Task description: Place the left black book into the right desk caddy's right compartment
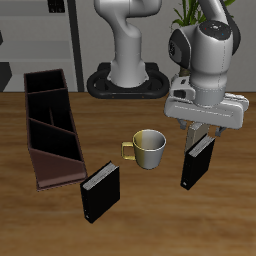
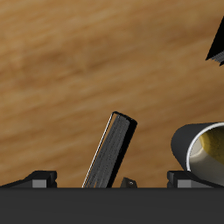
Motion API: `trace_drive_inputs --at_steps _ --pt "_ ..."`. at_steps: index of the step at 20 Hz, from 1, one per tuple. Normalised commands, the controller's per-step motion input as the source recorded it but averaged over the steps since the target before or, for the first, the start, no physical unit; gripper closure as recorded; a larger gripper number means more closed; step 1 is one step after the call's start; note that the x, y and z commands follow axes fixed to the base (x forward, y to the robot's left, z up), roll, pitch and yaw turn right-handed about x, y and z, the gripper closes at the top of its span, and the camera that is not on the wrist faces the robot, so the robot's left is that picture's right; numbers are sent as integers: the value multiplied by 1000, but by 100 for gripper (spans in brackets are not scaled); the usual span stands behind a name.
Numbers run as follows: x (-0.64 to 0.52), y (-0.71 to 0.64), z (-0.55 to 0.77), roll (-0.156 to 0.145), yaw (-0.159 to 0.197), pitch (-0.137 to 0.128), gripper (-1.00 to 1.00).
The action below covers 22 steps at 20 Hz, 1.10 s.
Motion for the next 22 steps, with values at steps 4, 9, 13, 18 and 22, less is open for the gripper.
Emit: trace_drive_inputs --at_steps 4,9,13,18,22 --pt "87 39 -380 23 -29 62 -100" --pt "96 15 -365 -6 -5 42 -100" --pt "35 20 -335 18 -14 57 -100" --pt "-30 39 -226 56 7 27 100" --pt "-62 -33 63 6 -30 1 100"
